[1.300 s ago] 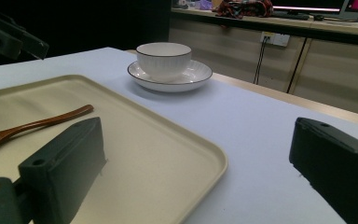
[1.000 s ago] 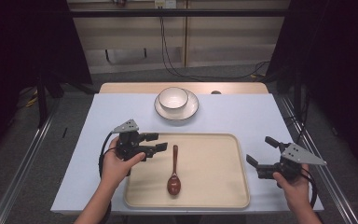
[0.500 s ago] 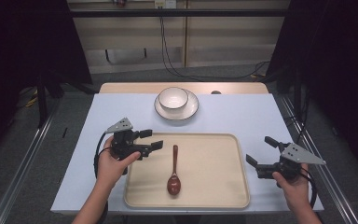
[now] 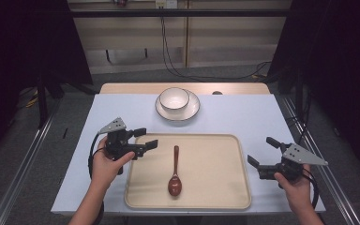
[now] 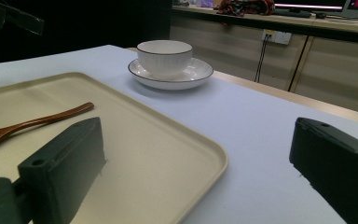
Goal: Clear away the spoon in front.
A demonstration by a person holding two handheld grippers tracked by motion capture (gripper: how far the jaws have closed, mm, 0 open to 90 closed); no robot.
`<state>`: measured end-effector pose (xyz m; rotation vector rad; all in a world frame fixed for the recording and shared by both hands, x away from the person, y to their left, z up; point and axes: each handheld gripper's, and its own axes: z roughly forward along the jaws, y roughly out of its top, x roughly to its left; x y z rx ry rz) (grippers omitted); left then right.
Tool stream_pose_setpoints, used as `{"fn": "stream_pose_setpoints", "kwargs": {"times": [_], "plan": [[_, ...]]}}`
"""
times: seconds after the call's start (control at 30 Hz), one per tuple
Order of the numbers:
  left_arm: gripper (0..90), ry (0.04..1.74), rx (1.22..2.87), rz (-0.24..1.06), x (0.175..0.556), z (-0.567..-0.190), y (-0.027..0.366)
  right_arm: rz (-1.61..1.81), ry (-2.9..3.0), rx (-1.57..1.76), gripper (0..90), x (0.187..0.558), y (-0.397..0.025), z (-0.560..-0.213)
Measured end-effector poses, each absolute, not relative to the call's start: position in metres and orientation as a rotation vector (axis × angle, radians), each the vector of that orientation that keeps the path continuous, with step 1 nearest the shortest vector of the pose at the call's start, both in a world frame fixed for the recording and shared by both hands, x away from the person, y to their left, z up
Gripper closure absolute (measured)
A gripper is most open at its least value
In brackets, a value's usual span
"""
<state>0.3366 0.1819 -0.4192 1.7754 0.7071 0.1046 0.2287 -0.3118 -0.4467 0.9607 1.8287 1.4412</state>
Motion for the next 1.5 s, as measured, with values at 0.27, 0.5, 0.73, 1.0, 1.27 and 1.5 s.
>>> {"fn": "stream_pose_setpoints", "kwargs": {"times": [0.27,0.5,0.73,1.0,1.27,1.5], "plan": [[19.2,0.728,1.741,0.126,0.339,-0.420,0.194,1.440,1.832,0.961,2.9,0.229,-0.312,-0.447],[18.2,0.727,1.723,0.142,0.341,-0.420,0.204,1.434,1.831,0.967,2.8,0.229,-0.313,-0.447],[17.5,0.757,1.716,0.169,0.343,-0.423,0.215,1.434,1.835,0.963,2.8,0.229,-0.313,-0.447],[17.2,0.768,1.717,0.203,0.344,-0.425,0.225,1.434,1.838,0.964,2.8,0.229,-0.313,-0.447],[16.5,0.763,1.727,0.232,0.346,-0.427,0.235,1.434,1.847,0.964,2.8,0.229,-0.313,-0.447],[16.0,0.757,1.729,0.231,0.348,-0.431,0.240,1.425,1.843,0.966,2.8,0.230,-0.313,-0.448]]}}
